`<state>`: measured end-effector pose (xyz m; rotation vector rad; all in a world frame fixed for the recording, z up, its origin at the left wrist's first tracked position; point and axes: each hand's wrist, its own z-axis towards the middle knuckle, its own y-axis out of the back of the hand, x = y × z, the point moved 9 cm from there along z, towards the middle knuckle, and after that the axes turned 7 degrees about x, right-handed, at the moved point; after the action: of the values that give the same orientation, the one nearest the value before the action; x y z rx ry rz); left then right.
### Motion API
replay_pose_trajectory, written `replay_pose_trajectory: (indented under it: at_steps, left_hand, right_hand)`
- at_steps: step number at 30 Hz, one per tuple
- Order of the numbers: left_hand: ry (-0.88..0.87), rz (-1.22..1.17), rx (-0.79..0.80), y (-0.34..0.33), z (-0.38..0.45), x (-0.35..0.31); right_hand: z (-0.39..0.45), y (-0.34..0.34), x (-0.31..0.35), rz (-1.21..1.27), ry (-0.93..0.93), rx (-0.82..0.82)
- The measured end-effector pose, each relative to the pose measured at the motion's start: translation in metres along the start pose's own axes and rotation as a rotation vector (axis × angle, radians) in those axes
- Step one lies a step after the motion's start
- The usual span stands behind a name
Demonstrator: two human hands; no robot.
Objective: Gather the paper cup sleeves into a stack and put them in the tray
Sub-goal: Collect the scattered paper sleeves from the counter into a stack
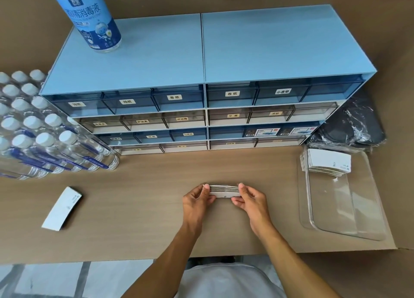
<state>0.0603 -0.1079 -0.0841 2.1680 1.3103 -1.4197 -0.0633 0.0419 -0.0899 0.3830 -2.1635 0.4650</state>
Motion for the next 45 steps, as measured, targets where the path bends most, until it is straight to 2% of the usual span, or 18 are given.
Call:
replay_pose_trajectory:
  at_steps: [10,21,31,45]
  left_hand:
    - [-0.048,-0.014,-0.083,-0.008,-0.001,-0.003]
    - [-0.08,0.116,-0.08,0.0,0.006,0.002]
    - [-0.029,-0.047,-0.074,-0.004,0.002,0.01]
    - [-0.086,0.017,-0.058,-0.003,-0.001,0.005]
  right_hand:
    - [0.0,-0.01,-0.009,0.174,-0.002,-0.1]
    - [0.002,-0.009,-0.017,0.095,0.0,-0.083]
    - [0.0,-0.016,-0.018,0.189,0.018,-0.082]
    - [0.003,-0.019,-0.018,0.115,0.023,-0.075]
